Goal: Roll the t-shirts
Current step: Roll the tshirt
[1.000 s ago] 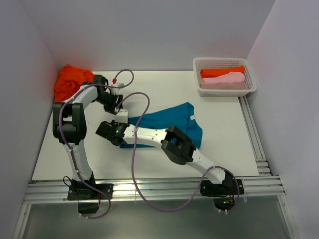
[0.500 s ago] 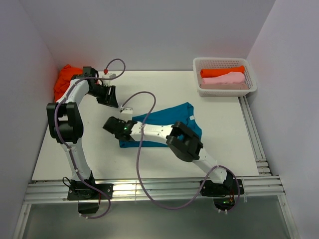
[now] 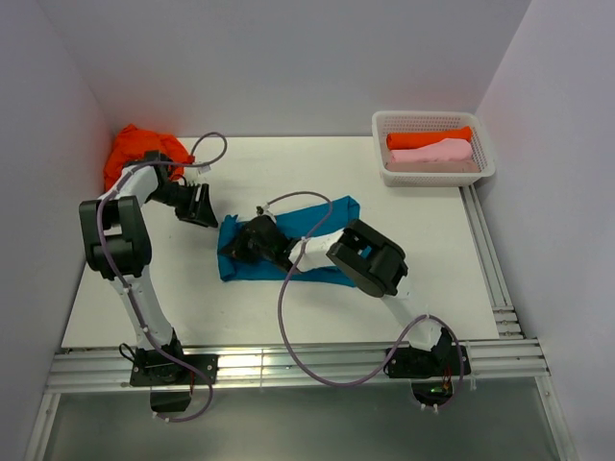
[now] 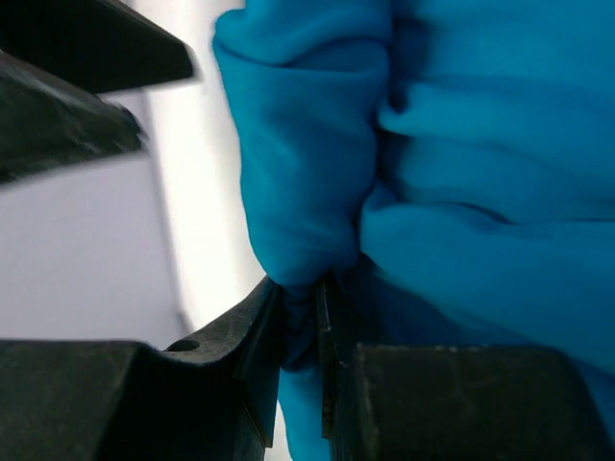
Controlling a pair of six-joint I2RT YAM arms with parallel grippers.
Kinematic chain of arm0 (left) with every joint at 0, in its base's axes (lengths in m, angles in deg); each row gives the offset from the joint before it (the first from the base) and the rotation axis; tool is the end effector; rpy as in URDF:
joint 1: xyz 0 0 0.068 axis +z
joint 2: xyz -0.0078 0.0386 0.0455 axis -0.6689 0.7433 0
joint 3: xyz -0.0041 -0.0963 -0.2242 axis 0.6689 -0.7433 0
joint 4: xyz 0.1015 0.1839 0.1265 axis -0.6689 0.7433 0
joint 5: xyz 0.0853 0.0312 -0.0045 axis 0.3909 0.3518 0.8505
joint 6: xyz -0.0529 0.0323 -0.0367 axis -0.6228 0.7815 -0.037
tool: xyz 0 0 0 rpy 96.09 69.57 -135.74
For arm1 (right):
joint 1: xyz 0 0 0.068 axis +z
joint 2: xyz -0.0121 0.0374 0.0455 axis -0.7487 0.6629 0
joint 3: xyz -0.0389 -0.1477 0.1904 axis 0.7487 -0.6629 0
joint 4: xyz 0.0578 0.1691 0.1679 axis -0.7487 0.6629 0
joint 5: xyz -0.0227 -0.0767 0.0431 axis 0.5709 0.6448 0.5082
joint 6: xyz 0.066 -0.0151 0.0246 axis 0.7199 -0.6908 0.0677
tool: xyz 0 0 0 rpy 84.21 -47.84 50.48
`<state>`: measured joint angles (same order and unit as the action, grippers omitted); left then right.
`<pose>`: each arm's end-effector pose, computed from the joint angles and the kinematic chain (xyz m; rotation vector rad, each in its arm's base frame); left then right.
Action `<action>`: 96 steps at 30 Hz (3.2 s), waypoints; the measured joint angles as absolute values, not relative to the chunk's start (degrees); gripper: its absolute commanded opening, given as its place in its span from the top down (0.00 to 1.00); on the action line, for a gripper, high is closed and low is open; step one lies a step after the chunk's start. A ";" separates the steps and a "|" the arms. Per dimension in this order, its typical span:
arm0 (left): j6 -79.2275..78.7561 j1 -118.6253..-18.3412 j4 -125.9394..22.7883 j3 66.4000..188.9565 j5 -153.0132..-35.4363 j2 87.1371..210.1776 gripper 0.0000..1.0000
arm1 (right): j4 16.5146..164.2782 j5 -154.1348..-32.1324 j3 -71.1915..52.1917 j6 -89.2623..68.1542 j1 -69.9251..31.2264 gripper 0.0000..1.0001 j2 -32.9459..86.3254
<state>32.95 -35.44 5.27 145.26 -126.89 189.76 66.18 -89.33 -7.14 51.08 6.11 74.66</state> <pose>0.3743 0.0036 0.1564 0.4251 2.6482 -0.9219 0.2723 0.3900 0.0947 0.2369 2.3479 1.2978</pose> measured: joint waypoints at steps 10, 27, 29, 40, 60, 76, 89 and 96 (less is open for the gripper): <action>32.99 -37.06 0.83 135.43 -128.46 189.63 0.46 | 52.87 -92.06 -13.02 58.29 6.13 0.76 76.32; 26.35 -39.92 -5.42 133.61 -127.31 189.21 0.67 | 66.58 -85.66 -14.00 55.08 9.35 0.48 69.53; 25.63 -40.18 -5.55 133.61 -126.61 189.06 0.67 | 68.55 -84.61 -13.94 54.70 10.20 0.51 68.76; 23.81 -41.30 -5.62 133.61 -123.96 188.45 0.67 | 69.09 -80.67 -17.26 56.39 12.73 0.84 67.41; 23.40 -43.57 -7.47 133.24 -120.49 186.94 0.67 | 105.85 -65.18 2.37 49.57 17.65 0.44 62.75; 21.58 -43.85 -8.52 132.57 -119.07 186.31 0.66 | 120.02 -56.83 31.79 39.84 15.47 0.46 81.99; 21.58 -43.85 -8.54 132.57 -118.87 186.31 0.59 | 121.44 -56.48 32.23 39.71 15.23 0.46 84.39; 21.63 -43.92 -8.52 132.61 -118.78 186.31 0.56 | 122.49 -56.61 33.93 39.67 15.20 0.46 85.92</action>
<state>21.63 -43.92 -8.52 132.61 -118.78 186.31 122.49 -56.61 33.93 39.67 15.20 85.92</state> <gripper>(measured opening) 0.436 0.538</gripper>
